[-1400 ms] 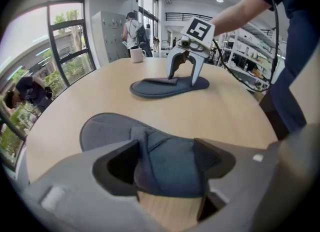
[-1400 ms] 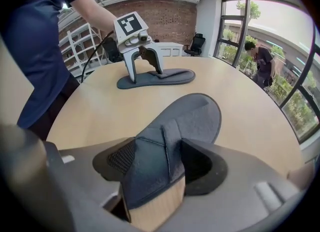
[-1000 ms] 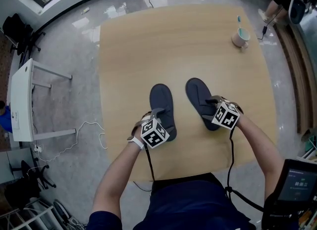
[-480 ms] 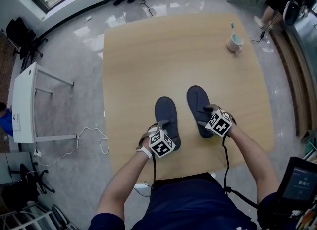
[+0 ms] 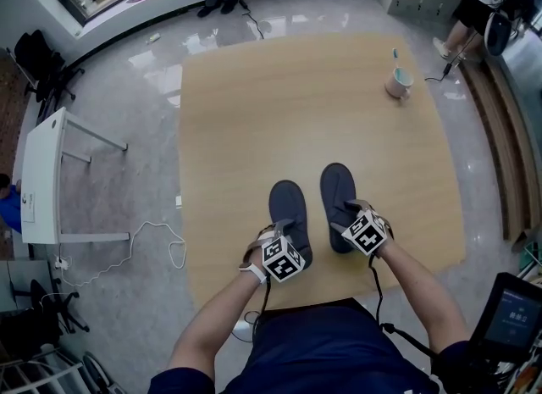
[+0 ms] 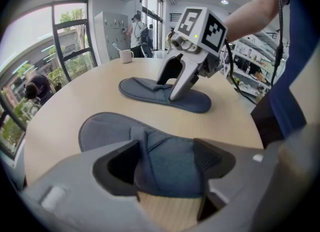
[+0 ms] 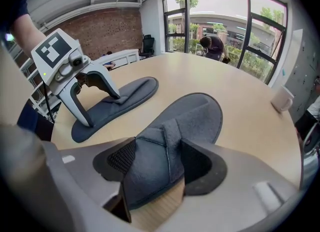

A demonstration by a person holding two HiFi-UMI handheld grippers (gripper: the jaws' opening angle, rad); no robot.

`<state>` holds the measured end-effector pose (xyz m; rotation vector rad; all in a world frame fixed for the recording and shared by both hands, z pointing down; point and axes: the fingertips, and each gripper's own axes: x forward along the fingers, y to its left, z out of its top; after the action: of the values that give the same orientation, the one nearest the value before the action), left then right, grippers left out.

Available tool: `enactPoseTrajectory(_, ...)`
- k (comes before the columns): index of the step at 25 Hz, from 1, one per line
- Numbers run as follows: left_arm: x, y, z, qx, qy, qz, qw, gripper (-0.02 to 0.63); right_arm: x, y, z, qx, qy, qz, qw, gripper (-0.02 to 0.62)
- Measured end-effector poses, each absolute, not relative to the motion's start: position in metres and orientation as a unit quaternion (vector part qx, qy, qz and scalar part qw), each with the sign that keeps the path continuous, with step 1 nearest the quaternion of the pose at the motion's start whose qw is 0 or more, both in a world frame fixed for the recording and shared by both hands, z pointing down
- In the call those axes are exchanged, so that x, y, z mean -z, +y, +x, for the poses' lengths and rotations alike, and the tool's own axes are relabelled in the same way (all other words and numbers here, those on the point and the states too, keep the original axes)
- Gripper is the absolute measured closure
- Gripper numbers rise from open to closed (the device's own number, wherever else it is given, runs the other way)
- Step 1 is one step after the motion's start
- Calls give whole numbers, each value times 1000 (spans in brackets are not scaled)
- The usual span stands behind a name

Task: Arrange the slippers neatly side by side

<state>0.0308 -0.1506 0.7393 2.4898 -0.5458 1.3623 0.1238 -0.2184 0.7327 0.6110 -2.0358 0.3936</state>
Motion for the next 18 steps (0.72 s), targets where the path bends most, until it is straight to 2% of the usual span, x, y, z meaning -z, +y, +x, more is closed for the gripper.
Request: enactPoseTrajectory(18, -747, -133, 43, -467, -181, 857, 123, 253, -739, -188, 107, -172, -826, 267, 465, 304)
